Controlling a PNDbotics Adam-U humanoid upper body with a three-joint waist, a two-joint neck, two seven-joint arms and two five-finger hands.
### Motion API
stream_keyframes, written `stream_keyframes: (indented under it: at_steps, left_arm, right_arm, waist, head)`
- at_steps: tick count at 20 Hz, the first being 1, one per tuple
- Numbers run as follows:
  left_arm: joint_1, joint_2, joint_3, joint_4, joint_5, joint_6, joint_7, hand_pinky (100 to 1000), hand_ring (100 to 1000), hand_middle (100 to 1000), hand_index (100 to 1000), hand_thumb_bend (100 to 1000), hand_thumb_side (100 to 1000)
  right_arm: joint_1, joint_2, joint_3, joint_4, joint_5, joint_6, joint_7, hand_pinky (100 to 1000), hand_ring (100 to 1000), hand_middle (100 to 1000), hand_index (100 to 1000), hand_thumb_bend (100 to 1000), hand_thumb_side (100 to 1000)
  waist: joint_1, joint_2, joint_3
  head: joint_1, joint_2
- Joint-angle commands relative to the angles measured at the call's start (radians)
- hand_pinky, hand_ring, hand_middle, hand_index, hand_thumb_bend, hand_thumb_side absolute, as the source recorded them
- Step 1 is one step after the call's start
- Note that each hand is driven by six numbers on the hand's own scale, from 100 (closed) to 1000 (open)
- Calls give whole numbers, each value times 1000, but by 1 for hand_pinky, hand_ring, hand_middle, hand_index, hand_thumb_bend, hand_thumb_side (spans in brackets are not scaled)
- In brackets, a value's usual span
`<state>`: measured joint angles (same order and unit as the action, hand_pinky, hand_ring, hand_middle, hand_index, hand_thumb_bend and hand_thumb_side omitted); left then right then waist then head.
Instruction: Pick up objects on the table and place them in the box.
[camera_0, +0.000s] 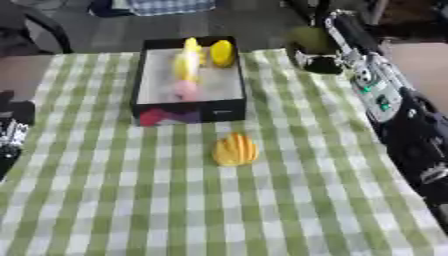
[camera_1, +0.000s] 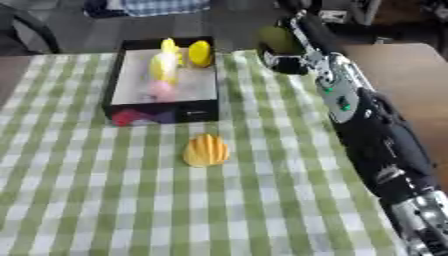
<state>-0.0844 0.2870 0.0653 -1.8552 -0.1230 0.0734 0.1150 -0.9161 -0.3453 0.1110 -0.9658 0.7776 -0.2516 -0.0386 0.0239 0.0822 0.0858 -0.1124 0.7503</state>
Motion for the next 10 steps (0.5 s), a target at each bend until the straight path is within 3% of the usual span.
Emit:
stream_keyframes:
  at_steps: [1,4,7,10]
  left_arm:
    - [-24,0,-3,-11,0,-3,-7,709,599,661,831,568,672]
    - [-40,-8,-6,-11,1,-5,-11,715,598,659,831,568,672]
    - [-44,-10,-6,-10,1,-6,-12,715,598,659,831,568,672]
    - [-65,-17,-10,-13,4,-8,-18,728,595,655,831,569,673]
  right_arm:
    - [-57,7,-9,15,8,-11,31,782,452,366,467,100,183]
    - [-86,32,-12,48,32,-22,60,788,461,377,478,100,193]
    - [-95,42,-18,65,47,-30,69,788,461,377,478,100,193]
    - [-102,85,-18,110,69,-19,95,803,490,409,511,100,227]
  waist:
    - [-3,-2,18]
    - [-3,4,51]
    - [-3,6,60]
    - [-5,19,101]
  head:
    - [-46,-32]
    - [-93,-50]
    - [-106,-55]
    - [-176,-73]
